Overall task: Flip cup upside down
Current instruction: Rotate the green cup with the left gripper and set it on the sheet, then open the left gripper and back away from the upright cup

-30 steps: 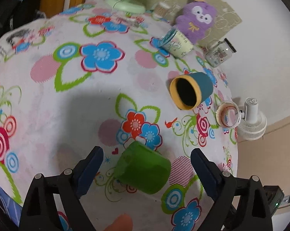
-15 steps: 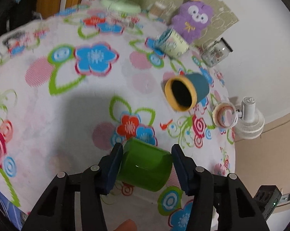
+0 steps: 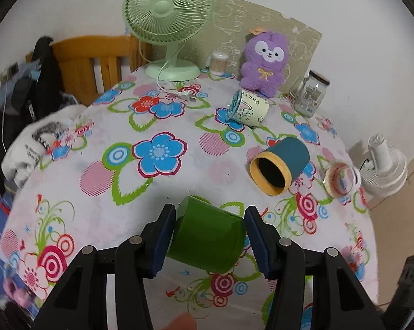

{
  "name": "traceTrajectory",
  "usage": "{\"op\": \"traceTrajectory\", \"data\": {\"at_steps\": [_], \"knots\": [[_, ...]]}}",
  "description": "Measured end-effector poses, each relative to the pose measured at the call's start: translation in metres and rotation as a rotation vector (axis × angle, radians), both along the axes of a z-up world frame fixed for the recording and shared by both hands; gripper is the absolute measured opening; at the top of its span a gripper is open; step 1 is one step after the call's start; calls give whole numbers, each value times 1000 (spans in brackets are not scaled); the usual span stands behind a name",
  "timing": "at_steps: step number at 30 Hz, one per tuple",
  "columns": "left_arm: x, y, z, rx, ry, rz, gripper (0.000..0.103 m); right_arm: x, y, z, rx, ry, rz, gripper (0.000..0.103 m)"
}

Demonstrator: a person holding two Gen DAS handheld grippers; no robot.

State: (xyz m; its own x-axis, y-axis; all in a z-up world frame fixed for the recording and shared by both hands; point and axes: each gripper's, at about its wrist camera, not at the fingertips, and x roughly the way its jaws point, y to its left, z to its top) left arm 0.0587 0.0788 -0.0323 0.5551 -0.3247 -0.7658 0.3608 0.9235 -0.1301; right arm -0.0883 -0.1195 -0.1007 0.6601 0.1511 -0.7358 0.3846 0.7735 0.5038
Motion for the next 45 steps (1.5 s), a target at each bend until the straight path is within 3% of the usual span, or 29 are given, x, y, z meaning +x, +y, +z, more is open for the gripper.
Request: {"op": "traceTrajectory", "data": {"at_steps": [17, 22, 25, 32, 45], "knots": [[-11, -13, -4, 55, -7, -47, 56, -2, 3, 1, -11, 1, 7, 74], [-12, -10, -4, 48, -14, -41, 68, 5, 11, 3, -44, 8, 33, 74], [-9, -1, -4, 27, -7, -21, 79, 14, 17, 6, -69, 10, 58, 74], [8, 28, -9, -17, 47, 52, 82, 34, 33, 14, -109, 9, 113, 74], [29, 63, -13, -53, 70, 114, 85, 62, 60, 25, -204, 43, 146, 74]]}}
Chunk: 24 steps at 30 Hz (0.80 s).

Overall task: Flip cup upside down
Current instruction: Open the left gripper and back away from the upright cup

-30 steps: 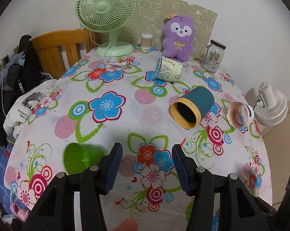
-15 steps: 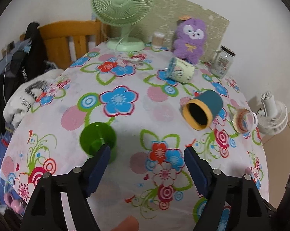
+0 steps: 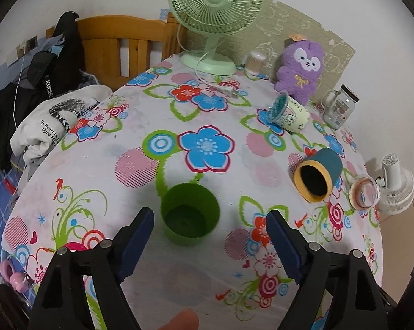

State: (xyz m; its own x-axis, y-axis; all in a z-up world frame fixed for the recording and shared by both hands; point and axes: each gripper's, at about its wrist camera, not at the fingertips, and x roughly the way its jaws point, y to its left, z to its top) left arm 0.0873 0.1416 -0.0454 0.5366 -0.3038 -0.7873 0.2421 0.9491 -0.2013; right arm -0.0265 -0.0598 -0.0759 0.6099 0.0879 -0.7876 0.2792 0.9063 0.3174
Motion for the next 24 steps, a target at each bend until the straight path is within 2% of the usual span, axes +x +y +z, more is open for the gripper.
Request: {"op": "traceTrajectory", "data": {"at_steps": [5, 7, 11, 19, 24], "knots": [[7, 11, -1, -23, 9, 7, 86, 10, 8, 4, -98, 23, -37, 77], [10, 18, -1, -43, 15, 9, 88, 14, 11, 6, -116, 22, -45, 81], [16, 30, -1, -68, 21, 9, 90, 21, 17, 8, -157, 30, -60, 82], [27, 52, -7, -96, 49, 18, 95, 28, 27, 10, -167, 32, -67, 88], [30, 61, -20, -192, 149, 39, 96, 29, 36, 9, -163, 37, -47, 88]]}}
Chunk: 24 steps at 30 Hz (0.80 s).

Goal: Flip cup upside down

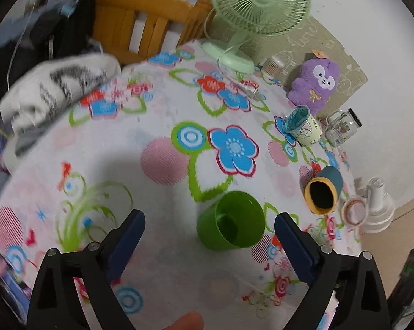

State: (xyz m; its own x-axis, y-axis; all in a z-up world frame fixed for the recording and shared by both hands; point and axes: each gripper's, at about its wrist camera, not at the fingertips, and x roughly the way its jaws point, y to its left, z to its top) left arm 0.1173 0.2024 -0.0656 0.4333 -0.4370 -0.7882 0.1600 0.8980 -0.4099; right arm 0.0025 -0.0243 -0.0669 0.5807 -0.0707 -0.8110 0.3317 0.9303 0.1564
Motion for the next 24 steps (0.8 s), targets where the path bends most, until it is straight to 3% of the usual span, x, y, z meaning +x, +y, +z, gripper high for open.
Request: {"op": "traceTrajectory", "data": {"at_steps": [4, 6, 13, 24], "knots": [[2, 4, -9, -66, 70, 30, 96, -4, 2, -1, 7, 2, 3, 88], [5, 2, -10, -58, 78, 11, 96, -6, 0, -2, 17, 2, -5, 88], [-6, -22, -9, 38, -9, -110, 96, -12, -3, -5, 26, 9, -14, 88], [-2, -21, -12, 49, -22, -145, 96, -7, 2, -6, 26, 5, 7, 88]]}}
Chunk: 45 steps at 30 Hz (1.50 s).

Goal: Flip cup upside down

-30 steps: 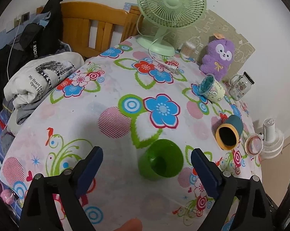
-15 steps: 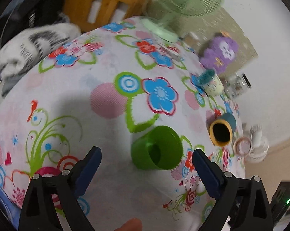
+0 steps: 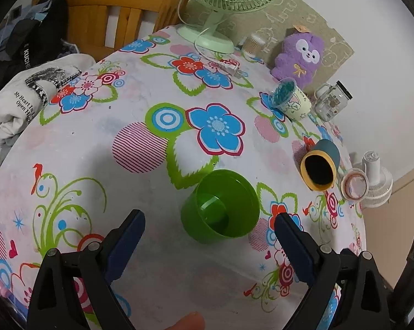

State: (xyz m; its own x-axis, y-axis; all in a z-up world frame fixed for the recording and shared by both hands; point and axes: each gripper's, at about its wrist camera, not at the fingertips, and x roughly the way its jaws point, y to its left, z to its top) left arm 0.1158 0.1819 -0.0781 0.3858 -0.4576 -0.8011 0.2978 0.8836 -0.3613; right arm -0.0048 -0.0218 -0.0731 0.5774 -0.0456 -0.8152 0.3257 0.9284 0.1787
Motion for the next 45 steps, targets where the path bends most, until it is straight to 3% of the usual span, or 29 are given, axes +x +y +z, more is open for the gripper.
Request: {"op": "traceTrajectory", "data": {"at_steps": [9, 15, 17, 18, 22, 25, 28, 32, 36, 38, 45], "knots": [[0, 16, -7, 27, -10, -45, 96, 12, 14, -7, 12, 20, 30, 88], [1, -7, -16, 55, -38, -136, 97, 13, 19, -6, 4, 26, 45, 88], [-1, -16, -16, 71, -82, -157, 96, 11, 17, -6, 3, 26, 35, 88], [-1, -19, -16, 81, -91, -164, 92, 10, 15, -6, 3, 25, 29, 88], [-3, -28, -17, 140, -161, -187, 55, 5, 8, -6, 15, 18, 11, 88], [-3, -25, -16, 130, -151, -184, 55, 2, 7, -5, 22, 11, 6, 88], [-5, -24, -9, 176, -152, -182, 54, 2, 7, -5, 29, 6, 18, 88], [-5, -25, 1, 243, -70, -233, 54, 1, 9, -4, 40, -8, 38, 88], [-17, -31, 21, 360, -104, -309, 54, 0, 10, -5, 55, -17, 51, 88], [-23, -33, 31, 383, -116, -339, 57, -1, 10, -5, 61, -22, 54, 88], [-30, -38, 49, 384, -195, -348, 58, -8, 4, -4, 60, -33, 50, 88]]}}
